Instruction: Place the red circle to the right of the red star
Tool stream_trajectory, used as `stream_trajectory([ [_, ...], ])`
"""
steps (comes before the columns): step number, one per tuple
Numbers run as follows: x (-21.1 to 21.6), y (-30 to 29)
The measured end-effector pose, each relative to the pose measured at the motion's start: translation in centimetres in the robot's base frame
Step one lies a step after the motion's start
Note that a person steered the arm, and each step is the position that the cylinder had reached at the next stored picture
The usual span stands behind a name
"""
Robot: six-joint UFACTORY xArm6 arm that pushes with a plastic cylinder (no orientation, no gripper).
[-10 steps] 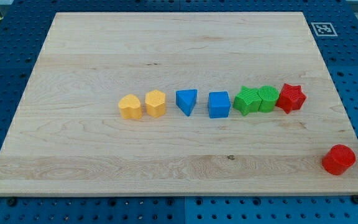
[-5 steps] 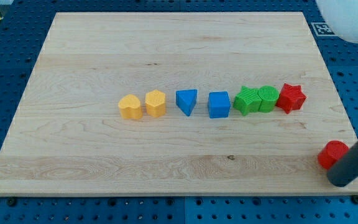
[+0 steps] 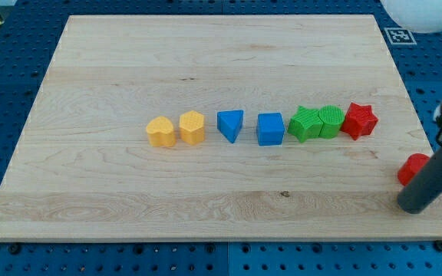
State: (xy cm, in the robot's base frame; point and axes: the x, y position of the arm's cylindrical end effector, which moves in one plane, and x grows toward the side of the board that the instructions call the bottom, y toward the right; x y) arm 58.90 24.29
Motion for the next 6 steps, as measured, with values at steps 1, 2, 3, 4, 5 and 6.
stream_trajectory([
  [1, -0.7, 2.5],
  [2, -3.1, 3.2],
  [3, -5.2, 3.2],
  [4, -5.3, 3.7],
  [5, -4.2, 3.8],
  [6, -4.3, 2.9],
])
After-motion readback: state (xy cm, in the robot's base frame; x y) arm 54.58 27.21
